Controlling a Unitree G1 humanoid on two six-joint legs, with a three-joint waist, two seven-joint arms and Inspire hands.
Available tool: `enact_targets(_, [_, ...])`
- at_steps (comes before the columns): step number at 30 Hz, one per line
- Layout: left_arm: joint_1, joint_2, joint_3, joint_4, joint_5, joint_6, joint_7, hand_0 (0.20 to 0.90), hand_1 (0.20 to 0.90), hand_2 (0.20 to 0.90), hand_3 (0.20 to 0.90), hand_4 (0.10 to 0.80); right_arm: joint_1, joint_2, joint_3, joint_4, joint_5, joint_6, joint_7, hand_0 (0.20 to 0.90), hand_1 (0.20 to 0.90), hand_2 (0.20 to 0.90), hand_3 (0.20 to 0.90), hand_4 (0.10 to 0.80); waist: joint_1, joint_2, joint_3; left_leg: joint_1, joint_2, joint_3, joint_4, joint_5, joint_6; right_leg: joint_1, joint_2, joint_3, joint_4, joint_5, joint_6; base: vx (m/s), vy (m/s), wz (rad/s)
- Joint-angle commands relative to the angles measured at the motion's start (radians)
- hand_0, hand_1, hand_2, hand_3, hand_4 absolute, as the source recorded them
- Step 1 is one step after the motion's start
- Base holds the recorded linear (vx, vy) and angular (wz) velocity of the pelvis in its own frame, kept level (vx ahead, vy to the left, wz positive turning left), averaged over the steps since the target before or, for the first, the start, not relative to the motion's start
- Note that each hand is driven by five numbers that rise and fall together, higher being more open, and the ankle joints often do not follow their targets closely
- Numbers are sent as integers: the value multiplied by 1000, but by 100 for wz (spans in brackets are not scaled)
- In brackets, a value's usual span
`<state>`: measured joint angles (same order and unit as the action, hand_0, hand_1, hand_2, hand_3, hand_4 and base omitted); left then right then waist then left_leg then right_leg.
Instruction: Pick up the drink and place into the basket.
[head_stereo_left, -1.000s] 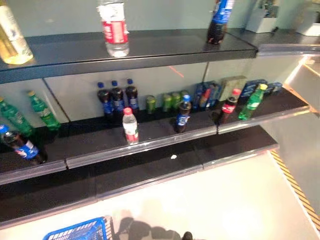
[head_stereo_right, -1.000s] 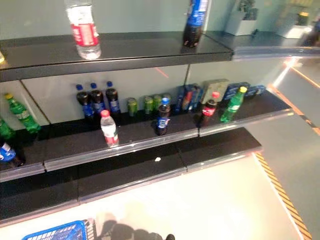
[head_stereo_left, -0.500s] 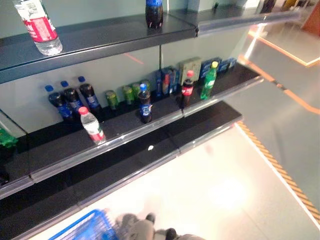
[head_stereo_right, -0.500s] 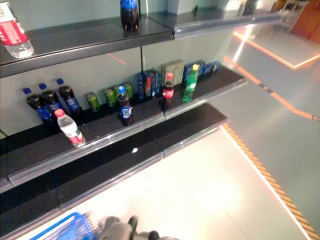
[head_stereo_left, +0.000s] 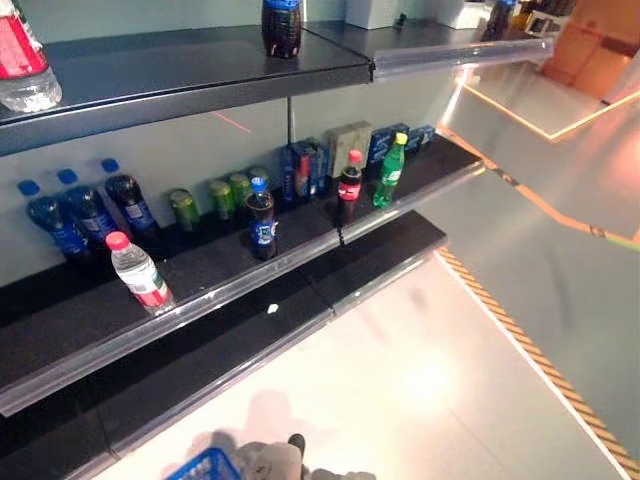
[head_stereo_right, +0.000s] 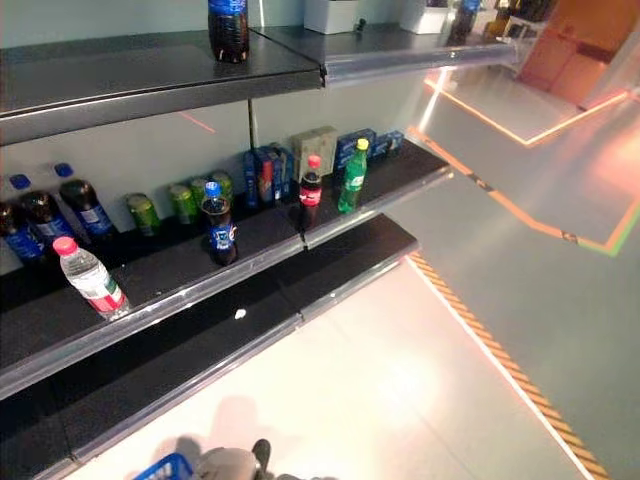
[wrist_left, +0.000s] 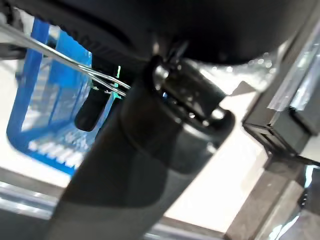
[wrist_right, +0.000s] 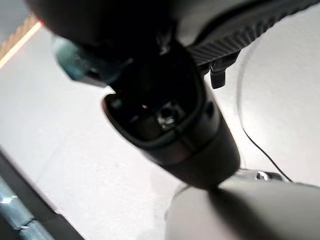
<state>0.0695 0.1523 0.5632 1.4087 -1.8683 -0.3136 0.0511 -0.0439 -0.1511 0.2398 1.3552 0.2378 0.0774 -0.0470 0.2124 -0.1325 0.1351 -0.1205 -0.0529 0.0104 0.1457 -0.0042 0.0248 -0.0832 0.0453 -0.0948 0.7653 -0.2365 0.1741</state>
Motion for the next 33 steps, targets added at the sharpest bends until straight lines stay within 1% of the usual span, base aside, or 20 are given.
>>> enact_targets(1, [4,86,-14,-78,10,-108,-6,300,300,300,200,100,-22,-3,-49,-32,34,-33,-12,900,900,900,900,800,-28,85,-22,19,-45,-35,-20,-8,45,-59,-84,-65,-147,298,-19,255,-140,19])
enact_targets(3, [-14,93,-37,-97,-1,-108,20,300,300,300,200,100,-27,-9,-42,-38,51,-42,-32,900,900,900,900,800,-49,110,-4,59,-33,-77,-32,-30,39,-146,-153,-78,-262,306,-48,344,-288,36])
enact_targets(4, [-22,93,-41,-101,4,-111,26,300,300,300,200,100,-26,-10,-42,-42,61,-38,-40,900,900,900,900,800,-69,92,9,88,-46,-102,-25,-72,29,-177,-237,-54,-446,375,-38,440,-382,61])
enact_targets(5, [-25,95,-42,-103,6,-112,28,300,300,300,200,100,-26,-10,-42,-43,63,-35,-41,900,900,900,900,800,-79,91,14,102,-43,-116,-21,-88,25,-180,-259,-46,-507,399,-30,495,-466,72])
enact_targets(7, [-32,99,-53,-117,-8,-110,31,300,300,300,200,100,-33,-18,-48,-47,51,-25,-38,900,900,900,900,800,-109,110,34,161,6,-178,-20,-148,4,-204,-312,13,-645,457,-4,418,-437,114])
enact_targets(9, [-26,92,-80,-150,-55,-108,21,300,300,300,200,100,-45,-26,-41,-57,34,-10,-32,900,900,900,900,800,-113,118,37,183,59,-200,-21,-173,-21,-175,-291,37,-607,401,4,262,-405,97])
enact_targets(11, [-22,72,-103,-148,-72,-103,0,300,300,300,200,100,-54,-27,-24,-67,22,17,-25,900,900,900,900,800,-109,85,17,189,95,-202,46,-178,-56,-110,-256,13,-628,343,-1,339,-497,-2])
enact_targets(13, [-18,49,-79,-136,-28,-97,-21,300,300,300,200,100,-50,-37,-8,-78,20,32,-7,900,900,900,900,800,-102,67,9,164,149,-189,151,-72,-86,-64,-222,-26,-631,305,-33,272,-476,20])
enact_targets(14, [-12,41,-74,-125,-15,-82,-31,300,300,300,200,100,-49,-45,-3,-74,27,25,4,900,900,900,900,800,-94,54,12,118,158,-190,235,-19,-88,-40,-209,-39,-636,293,-55,209,-457,38])
enact_targets(16, [2,26,-56,-93,4,-52,-61,300,300,300,200,100,-56,-53,-2,-62,32,13,10,900,900,900,900,800,-78,30,28,19,135,-157,421,6,-65,1,-201,-71,-648,284,-87,205,-455,35])
enact_targets(18, [10,24,-55,-78,18,-35,-77,300,300,300,200,100,-61,-58,-6,-61,50,14,2,900,900,900,900,800,-73,27,37,-43,135,-126,500,24,-57,29,-186,-89,-653,272,-106,146,-288,19])
enact_targets(19, [14,20,-68,-78,18,-34,-77,300,300,300,200,100,-62,-64,-7,-65,73,16,-2,900,900,900,900,800,-60,27,46,-83,95,-112,520,8,-44,54,-175,-105,-662,265,-116,261,-215,10])
enact_targets(20, [29,16,-68,-76,7,-35,-70,300,300,300,200,100,-68,-73,-11,-60,52,5,14,900,900,900,900,800,-38,48,54,-102,8,-77,466,-37,-32,89,-143,-114,-680,254,-112,264,-207,7])
enact_targets(21, [30,15,-68,-76,5,-35,-70,300,300,300,200,100,-70,-73,-13,-59,49,3,16,900,900,900,900,800,-36,46,54,-104,-1,-73,454,-30,-30,89,-144,-112,-684,258,-111,374,-173,-8])
enact_targets(22, [37,21,-53,-72,8,-35,-66,300,300,300,200,100,-73,-70,-16,-53,25,-5,22,900,900,900,900,800,-23,64,55,-120,-31,-37,344,16,-37,117,-104,-115,-700,243,-113,281,-107,-26])
enact_targets(28, [21,30,-36,-76,96,-41,-77,300,300,300,200,100,-56,-39,-31,-31,65,-16,-7,900,900,900,900,800,30,101,53,-211,-58,161,85,145,-61,221,-13,-170,-707,165,-138,383,-128,19])
enact_targets(29, [21,31,-39,-76,92,-42,-79,300,300,300,200,100,-57,-32,-27,-39,69,-9,-13,900,900,900,900,800,33,99,52,-212,-68,164,97,138,-59,227,-5,-171,-682,134,-144,383,-80,71])
enact_targets(30, [20,31,-45,-78,71,-50,-78,300,300,300,200,100,-64,-24,-22,-45,64,3,-14,900,900,900,900,800,33,91,45,-195,-73,155,102,93,-33,224,4,-163,-636,97,-148,411,-47,42])
enact_targets(31, [12,33,-35,-68,57,-65,-84,300,300,300,200,100,-71,-10,-13,-46,45,18,-6,900,900,900,900,800,34,74,34,-158,-107,124,83,33,10,218,8,-137,-553,115,-118,445,-28,10])
enact_targets(33, [-6,41,-35,-65,53,-79,-85,300,300,300,200,100,-64,11,-8,-46,8,16,2,900,900,900,900,800,22,49,22,-103,-106,175,57,-17,60,205,4,-141,-403,196,-59,393,-22,-18])
